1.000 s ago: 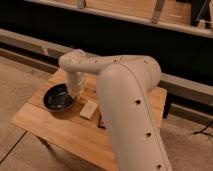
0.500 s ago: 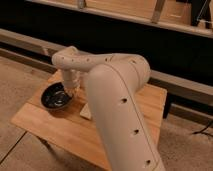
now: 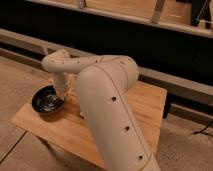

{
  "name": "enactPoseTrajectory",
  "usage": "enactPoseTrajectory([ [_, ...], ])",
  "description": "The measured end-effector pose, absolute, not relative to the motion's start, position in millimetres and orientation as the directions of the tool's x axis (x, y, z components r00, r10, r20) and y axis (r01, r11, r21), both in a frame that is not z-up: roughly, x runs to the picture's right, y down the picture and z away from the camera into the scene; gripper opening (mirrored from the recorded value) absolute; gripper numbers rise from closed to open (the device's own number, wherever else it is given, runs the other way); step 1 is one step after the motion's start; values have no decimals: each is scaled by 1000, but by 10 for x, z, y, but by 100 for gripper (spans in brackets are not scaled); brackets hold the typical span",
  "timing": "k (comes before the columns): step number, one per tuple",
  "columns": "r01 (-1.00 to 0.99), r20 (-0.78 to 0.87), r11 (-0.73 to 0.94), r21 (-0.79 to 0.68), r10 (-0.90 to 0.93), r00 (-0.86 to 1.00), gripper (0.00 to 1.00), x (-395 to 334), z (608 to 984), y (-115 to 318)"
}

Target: Drag the ceramic bowl in a circle

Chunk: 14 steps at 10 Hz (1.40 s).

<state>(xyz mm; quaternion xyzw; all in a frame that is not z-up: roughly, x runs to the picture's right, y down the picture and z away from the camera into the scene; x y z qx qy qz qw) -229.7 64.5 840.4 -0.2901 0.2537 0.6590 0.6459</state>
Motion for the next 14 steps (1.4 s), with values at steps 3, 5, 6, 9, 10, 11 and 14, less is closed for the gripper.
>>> enactPoseTrajectory([
  [3,-998,-718,-64,4,694,-47,0,-2134,8439,683],
  [5,-994,-713,-91,61,693,-107,0,-1923,8477,635],
  [6,-992,-710,-100,82,692,-128,0,-1843,8488,617],
  [9,-980,-697,-120,160,689,-198,0,-1582,8536,544],
  [10,-977,-691,-116,181,692,-210,0,-1532,8568,502],
  [11,-976,-689,-110,187,694,-210,0,-1532,8582,480],
  [14,-987,-681,-34,154,720,-131,0,-1914,8617,374],
])
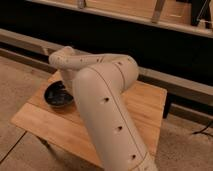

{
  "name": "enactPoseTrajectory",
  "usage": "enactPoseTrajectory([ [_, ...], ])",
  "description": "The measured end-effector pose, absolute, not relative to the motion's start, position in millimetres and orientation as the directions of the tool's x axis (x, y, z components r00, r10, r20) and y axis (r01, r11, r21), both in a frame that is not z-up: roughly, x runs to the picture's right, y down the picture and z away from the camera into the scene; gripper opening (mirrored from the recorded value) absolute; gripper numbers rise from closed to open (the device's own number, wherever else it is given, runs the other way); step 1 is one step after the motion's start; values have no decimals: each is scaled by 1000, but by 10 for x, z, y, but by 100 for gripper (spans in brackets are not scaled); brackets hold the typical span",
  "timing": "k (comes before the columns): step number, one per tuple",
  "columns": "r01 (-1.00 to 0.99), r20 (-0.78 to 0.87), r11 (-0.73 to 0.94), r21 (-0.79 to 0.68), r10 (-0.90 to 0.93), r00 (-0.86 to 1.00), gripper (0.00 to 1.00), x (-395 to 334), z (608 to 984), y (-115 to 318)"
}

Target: Drag the ceramic bowl in a circle

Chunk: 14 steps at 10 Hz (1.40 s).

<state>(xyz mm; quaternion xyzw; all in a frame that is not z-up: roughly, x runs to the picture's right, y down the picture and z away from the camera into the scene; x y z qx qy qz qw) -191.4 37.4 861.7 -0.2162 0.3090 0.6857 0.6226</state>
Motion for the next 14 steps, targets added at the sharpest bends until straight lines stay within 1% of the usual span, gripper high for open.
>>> enactPoseTrajectory([
  [1,-992,-685,7,123,724,-80,0,-2158,8606,397],
  [4,-997,-699,47,57,715,-6,0,-2518,8519,533],
  [6,-998,-708,50,27,706,16,0,-2538,8400,659],
  [8,-998,-717,5,55,696,-36,0,-2283,8307,755],
  [11,-987,-715,-72,144,682,-154,0,-1736,8161,873],
  [14,-965,-694,-130,227,673,-255,0,-1290,8069,878],
])
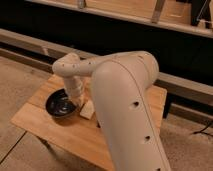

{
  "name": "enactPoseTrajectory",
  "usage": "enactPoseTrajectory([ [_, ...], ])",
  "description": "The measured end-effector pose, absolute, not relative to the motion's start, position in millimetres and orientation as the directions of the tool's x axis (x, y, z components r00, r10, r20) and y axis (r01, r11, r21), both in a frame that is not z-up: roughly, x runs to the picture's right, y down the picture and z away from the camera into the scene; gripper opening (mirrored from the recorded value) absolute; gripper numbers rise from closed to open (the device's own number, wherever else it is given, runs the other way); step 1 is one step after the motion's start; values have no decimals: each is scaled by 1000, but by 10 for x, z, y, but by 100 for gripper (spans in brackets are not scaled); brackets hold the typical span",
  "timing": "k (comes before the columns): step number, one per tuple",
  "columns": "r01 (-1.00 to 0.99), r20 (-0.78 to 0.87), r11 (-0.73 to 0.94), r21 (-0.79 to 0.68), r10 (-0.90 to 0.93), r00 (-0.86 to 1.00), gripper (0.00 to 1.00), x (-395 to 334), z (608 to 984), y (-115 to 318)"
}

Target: Drag the ceramic bowl in a circle

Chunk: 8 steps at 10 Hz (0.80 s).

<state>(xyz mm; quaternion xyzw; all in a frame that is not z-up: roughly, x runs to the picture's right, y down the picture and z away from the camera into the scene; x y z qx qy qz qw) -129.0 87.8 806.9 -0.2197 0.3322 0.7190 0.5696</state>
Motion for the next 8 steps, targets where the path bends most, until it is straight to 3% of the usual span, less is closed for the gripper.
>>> enactPoseTrajectory([
  [4,-947,-653,-50,317,713,-256,0,-1159,8264,625],
  [8,-943,-646,61,327,742,-176,0,-1600,8477,462],
])
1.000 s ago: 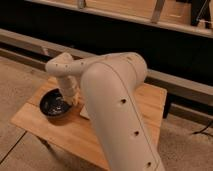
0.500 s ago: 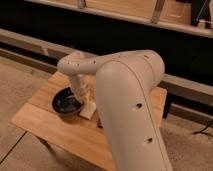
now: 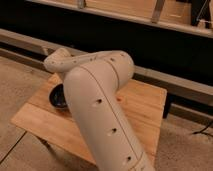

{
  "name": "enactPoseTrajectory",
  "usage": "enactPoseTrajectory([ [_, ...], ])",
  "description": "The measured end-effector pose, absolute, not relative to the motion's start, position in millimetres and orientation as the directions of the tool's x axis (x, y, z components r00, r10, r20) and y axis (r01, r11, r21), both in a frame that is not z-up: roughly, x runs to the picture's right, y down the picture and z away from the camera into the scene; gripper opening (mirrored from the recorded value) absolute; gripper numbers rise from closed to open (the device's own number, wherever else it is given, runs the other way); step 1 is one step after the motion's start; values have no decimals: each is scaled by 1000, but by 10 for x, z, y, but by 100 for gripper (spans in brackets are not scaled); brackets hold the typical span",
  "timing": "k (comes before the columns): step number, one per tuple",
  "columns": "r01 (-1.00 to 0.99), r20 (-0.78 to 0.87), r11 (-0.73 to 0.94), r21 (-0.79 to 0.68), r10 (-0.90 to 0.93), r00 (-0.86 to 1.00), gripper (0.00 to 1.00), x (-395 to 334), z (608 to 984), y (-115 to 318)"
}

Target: Drag the ceramic bowl in a circle

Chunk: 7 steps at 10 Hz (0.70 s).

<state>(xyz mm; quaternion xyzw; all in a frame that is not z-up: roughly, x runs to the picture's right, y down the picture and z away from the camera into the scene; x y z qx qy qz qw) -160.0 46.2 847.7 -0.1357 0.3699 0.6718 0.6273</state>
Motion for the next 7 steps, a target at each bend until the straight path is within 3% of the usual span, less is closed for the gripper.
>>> enactPoseTrajectory([
  [3,-955,-664,110,275,740,-106,0,-2075,8537,525],
  [7,-981,-683,121,151,730,-15,0,-2526,8298,729],
])
